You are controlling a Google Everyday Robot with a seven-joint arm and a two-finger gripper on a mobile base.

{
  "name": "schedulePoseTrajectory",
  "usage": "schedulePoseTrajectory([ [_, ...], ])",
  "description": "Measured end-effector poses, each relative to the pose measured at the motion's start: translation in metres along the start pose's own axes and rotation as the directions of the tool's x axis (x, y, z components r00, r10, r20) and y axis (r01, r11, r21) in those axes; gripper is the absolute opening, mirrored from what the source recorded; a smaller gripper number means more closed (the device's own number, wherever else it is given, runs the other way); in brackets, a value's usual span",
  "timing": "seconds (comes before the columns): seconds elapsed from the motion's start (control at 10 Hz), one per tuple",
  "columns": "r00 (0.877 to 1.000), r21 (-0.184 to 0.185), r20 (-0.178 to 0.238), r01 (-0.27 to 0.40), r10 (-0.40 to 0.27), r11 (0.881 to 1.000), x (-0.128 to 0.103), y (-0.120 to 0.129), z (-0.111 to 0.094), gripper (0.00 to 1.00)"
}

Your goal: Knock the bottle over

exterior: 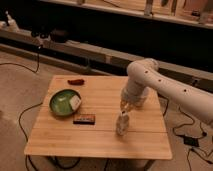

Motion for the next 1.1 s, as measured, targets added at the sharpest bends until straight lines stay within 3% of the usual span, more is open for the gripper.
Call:
schedulePoseTrajectory([
  [0.2,0.997,-0.066,0.074,0.037,-0.032,0.997,-0.037,0.002,0.017,0.0],
  [0.4,0.99,-0.099,0.125,0.074,-0.062,0.992,-0.062,-0.008,0.024,0.0],
  [0.6,0.977,-0.055,0.19,0.107,-0.095,0.993,-0.082,-0.031,0.021,0.0],
  [0.7,0.964,-0.004,0.226,0.142,-0.138,0.99,-0.092,-0.047,0.015,0.0],
  [0.8,0.958,0.029,0.236,0.159,-0.162,0.987,-0.093,-0.055,0.011,0.04],
  [1.1,0.957,0.038,0.237,0.162,-0.166,0.986,-0.092,-0.056,0.011,0.04],
])
